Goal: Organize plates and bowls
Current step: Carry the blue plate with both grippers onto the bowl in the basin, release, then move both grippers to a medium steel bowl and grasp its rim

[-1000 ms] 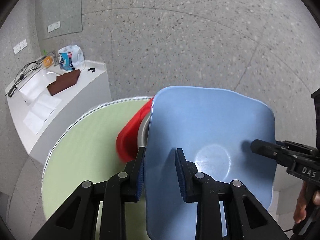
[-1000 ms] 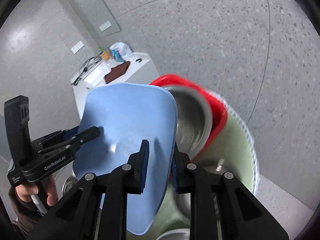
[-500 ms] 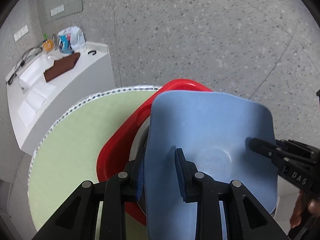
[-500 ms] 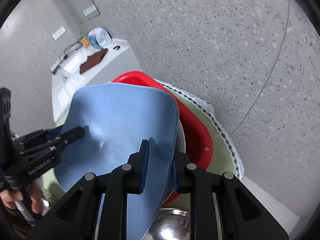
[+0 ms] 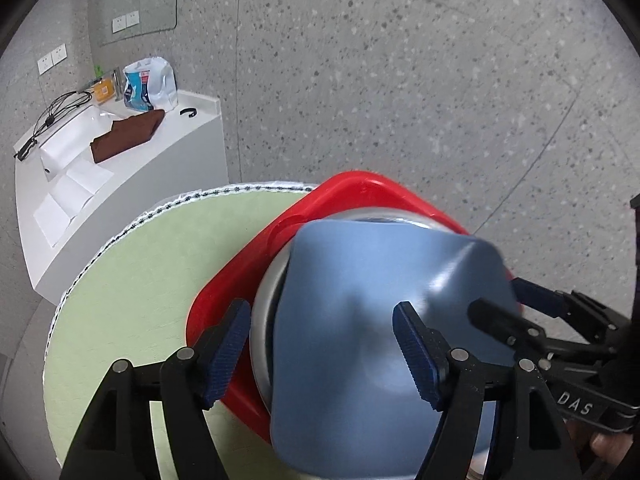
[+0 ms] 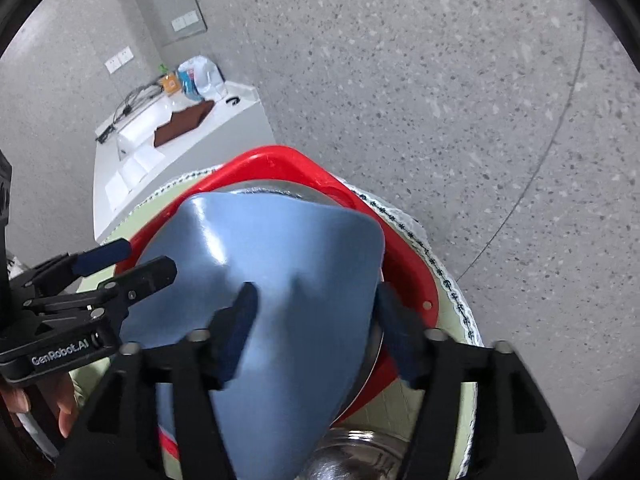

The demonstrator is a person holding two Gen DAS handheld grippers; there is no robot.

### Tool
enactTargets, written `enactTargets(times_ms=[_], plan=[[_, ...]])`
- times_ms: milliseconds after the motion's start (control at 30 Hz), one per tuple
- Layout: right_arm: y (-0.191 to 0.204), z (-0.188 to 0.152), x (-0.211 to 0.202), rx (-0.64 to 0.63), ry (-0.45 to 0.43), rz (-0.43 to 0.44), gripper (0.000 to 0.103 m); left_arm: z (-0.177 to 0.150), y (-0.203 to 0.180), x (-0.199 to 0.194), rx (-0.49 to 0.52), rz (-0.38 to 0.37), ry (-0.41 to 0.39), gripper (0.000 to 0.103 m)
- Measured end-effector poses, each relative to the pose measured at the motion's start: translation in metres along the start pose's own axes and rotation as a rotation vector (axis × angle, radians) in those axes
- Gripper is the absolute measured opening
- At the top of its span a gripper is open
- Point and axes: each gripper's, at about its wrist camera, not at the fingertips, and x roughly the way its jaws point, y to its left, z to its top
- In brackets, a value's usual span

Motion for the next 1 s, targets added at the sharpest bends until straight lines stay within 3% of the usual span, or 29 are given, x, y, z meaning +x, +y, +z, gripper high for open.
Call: enactTargets(times_ms=[167, 233, 600, 767, 1000], plan=[[0.005, -0.006, -0.034, 0.004, -0.093, -0.052, 0.075, -0.022, 0.002, -0.052, 0.004, 0.015, -0.089, 0.076], [0.01, -0.009, -0.053, -0.001, -0.13, -0.063, 0.075, -0.036, 0.005, -0.076, 0.015, 0.018, -0.118, 0.084], [0.059, -0.065, -0.135, 0.008, -0.211, 0.053, 0.082, -0.124, 0.071, -0.204, -0.048, 0.102, -0.217, 0.093], [0.057, -0.087, -0.148, 0.055, -0.201, 0.058, 0.082, -0.154, 0.059, -0.224, -0.055, 0.062, -0.207, 0.093], [0.021, -0.104, -0.15, 0.095, -0.175, 0.022, 0.082, -0.17, 0.006, -0.205, -0.02, -0.028, -0.119, 0.093]])
